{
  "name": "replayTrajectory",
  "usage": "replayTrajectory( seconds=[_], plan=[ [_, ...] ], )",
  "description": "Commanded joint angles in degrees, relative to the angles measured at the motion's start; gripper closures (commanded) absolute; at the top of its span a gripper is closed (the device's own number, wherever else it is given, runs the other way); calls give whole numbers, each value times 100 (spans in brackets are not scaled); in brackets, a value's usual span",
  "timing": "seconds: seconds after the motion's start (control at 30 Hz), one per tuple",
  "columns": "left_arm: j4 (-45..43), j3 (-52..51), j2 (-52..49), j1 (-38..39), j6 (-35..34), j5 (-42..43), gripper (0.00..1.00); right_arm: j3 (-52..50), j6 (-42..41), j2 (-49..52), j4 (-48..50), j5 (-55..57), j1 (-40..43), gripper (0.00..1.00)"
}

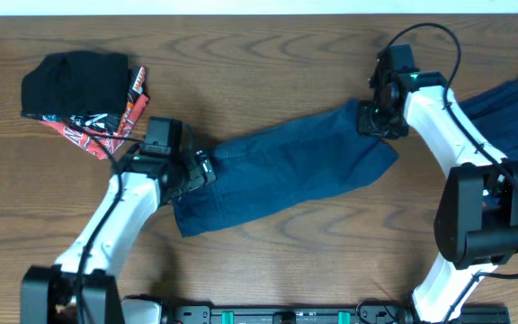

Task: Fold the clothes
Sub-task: 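Grasp the right end of the folded denim with the right gripper, then fold the denim's right end leftward over toward the left gripper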

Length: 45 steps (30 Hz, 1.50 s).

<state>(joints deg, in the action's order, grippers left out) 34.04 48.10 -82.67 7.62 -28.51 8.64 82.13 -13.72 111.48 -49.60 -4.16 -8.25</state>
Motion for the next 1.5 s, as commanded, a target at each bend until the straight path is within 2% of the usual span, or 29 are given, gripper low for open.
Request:
replayTrajectory(
  seconds=[0.0, 0.23, 0.4, 0.5, 0.53, 0.6, 0.63, 0.7, 0.73, 0.77, 0.87, 1.03, 1.2, 1.3, 1.47],
  plan=[
    [203, -63, -17, -111, 31, -59, 2, -317, 162, -13, 63, -142, -157, 62],
    [151, -208, -304, -221, 31, -70, 2, -568, 160, -13, 129, -142, -168, 63],
    [-376, -376, -822, -219, 33, -44, 2, -568, 160, -13, 122, -144, -168, 63],
    [-699, -413, -1196, -219, 37, 304, 0, -568, 162, -13, 120, -142, -168, 63],
    [-802, -413, -1311, -219, 37, 446, 3, -568, 162, -13, 122, -142, -168, 63],
    [-922, -413, -1425, -219, 35, 570, 14, -568, 160, -15, 125, -142, -168, 64],
    [-960, -413, -1445, -219, 35, 595, 27, -568, 160, -15, 127, -142, -168, 64],
    [-992, -404, -1408, -221, 81, 592, 69, -560, 160, -22, 140, -144, -168, 64],
    [-997, -391, -1370, -221, 216, 590, 86, -546, 162, -26, 142, -144, -168, 64],
    [-990, -350, -1309, -221, 422, 586, 94, -507, 186, -39, 136, -144, -168, 64],
    [-828, -184, -1108, -221, 710, 568, 94, -299, 205, -131, 52, -192, -168, 64],
    [-149, 249, -509, -219, 708, 570, 94, 181, 203, -492, -44, -463, -168, 65],
    [289, 396, 81, -219, 706, 573, 94, 260, 549, -656, 155, -1923, -249, 72],
    [417, 396, 361, -212, 704, 632, 94, 247, 726, -560, 195, -2409, -476, 76],
    [496, 398, 761, -208, 704, 1045, 94, 245, 758, -166, 413, -2415, -1143, 78]
  ],
)
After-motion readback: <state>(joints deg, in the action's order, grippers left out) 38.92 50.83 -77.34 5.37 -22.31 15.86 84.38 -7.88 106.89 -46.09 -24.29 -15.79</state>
